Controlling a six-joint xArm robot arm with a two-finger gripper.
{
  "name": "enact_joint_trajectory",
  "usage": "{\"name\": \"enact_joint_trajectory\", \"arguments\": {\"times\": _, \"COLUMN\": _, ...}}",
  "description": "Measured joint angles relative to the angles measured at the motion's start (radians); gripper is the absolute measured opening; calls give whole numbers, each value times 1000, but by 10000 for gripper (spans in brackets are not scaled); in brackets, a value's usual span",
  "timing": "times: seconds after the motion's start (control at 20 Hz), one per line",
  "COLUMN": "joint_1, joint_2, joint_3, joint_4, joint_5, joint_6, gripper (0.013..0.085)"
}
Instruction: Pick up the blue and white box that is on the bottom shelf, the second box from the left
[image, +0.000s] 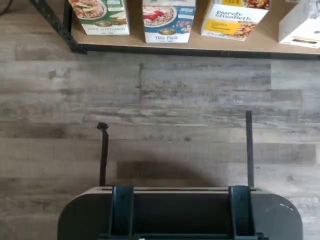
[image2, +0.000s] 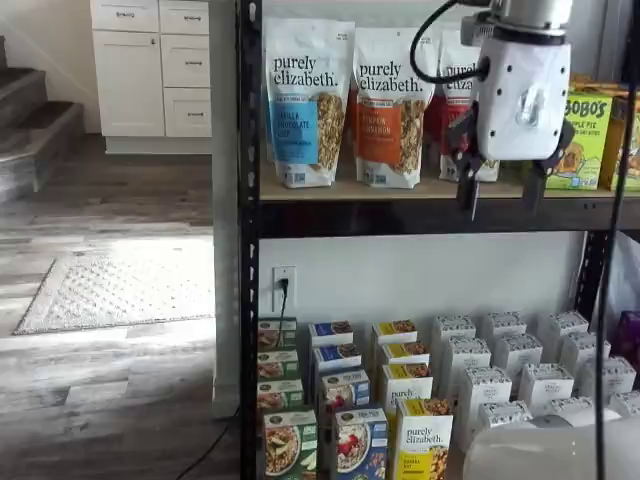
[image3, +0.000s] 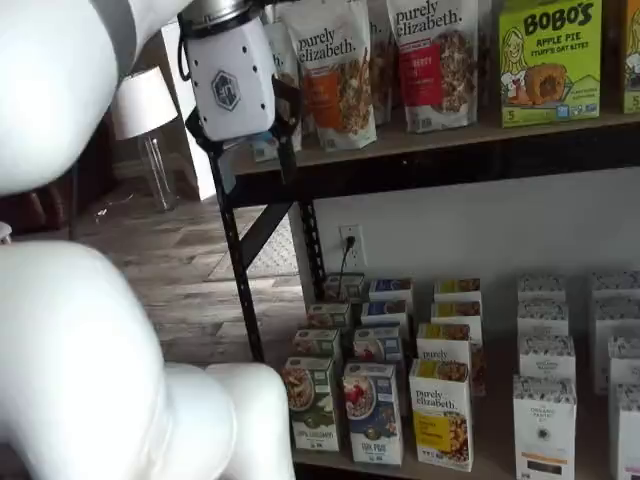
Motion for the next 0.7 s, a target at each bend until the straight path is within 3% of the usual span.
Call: {"name": "enact_joint_trajectory", "arguments": {"times": 0.7, "joint_1": 28, "joint_2": 13, "joint_3": 228, "joint_4": 0, "joint_5": -265, "joint_6": 32, "gripper": 850}}
